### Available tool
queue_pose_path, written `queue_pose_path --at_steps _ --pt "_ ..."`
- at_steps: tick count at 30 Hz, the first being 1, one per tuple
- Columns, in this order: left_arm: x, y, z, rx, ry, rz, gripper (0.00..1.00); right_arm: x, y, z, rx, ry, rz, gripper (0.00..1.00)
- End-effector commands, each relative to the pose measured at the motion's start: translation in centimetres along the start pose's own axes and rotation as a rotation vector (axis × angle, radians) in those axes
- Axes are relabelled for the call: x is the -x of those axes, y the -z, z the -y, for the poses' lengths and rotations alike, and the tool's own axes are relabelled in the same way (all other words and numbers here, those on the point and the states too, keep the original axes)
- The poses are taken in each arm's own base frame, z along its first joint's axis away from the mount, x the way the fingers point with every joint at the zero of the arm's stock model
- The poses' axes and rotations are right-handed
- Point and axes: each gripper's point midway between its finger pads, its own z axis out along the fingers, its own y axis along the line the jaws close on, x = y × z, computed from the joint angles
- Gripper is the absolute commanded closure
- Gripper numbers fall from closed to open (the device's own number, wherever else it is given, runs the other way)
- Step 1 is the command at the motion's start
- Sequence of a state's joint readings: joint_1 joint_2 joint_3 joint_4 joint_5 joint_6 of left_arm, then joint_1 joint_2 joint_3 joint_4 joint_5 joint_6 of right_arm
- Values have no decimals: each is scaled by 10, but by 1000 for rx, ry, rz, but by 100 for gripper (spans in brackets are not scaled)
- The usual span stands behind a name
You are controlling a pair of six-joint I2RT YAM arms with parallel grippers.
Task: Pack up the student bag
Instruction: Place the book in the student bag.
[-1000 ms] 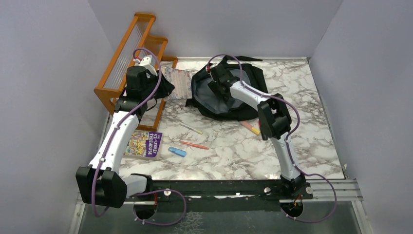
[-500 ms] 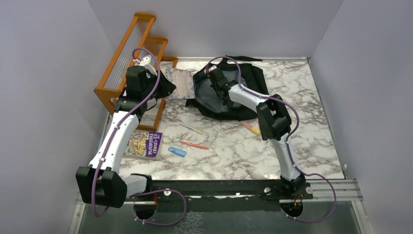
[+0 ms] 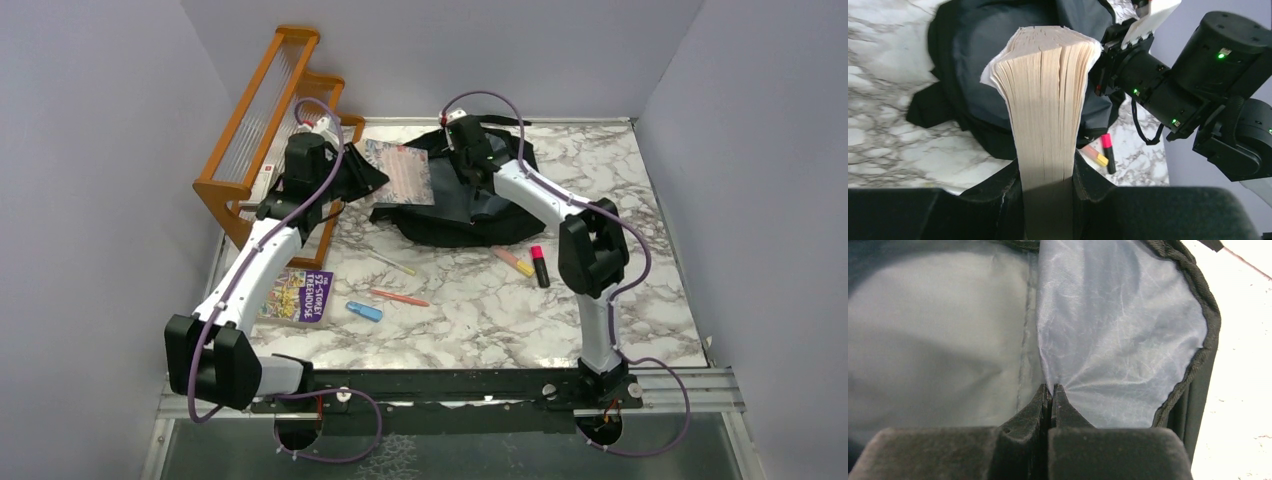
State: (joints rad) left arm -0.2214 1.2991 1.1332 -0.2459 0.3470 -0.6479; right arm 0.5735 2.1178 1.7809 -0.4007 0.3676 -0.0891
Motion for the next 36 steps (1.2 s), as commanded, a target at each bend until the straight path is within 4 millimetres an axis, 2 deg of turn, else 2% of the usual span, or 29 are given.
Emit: queue_pose_path --at_steps 1,8,14,22,26,36 --pt "28 -9 41 -111 44 117 100 39 30 4 69 -84 103 99" --pt "17 -39 43 -119 105 105 100 35 36 8 70 -138 133 99" --pt "14 -59 38 -123 175 112 100 53 48 11 89 -223 207 99" --pt "1 -85 30 -138 275 92 100 75 60 12 144 -314 282 99" --pt "-5 -96 29 -155 299 73 100 78 60 9 166 -320 296 100" --pt "-12 -128 46 -267 330 22 100 88 71 4 219 -323 357 99"
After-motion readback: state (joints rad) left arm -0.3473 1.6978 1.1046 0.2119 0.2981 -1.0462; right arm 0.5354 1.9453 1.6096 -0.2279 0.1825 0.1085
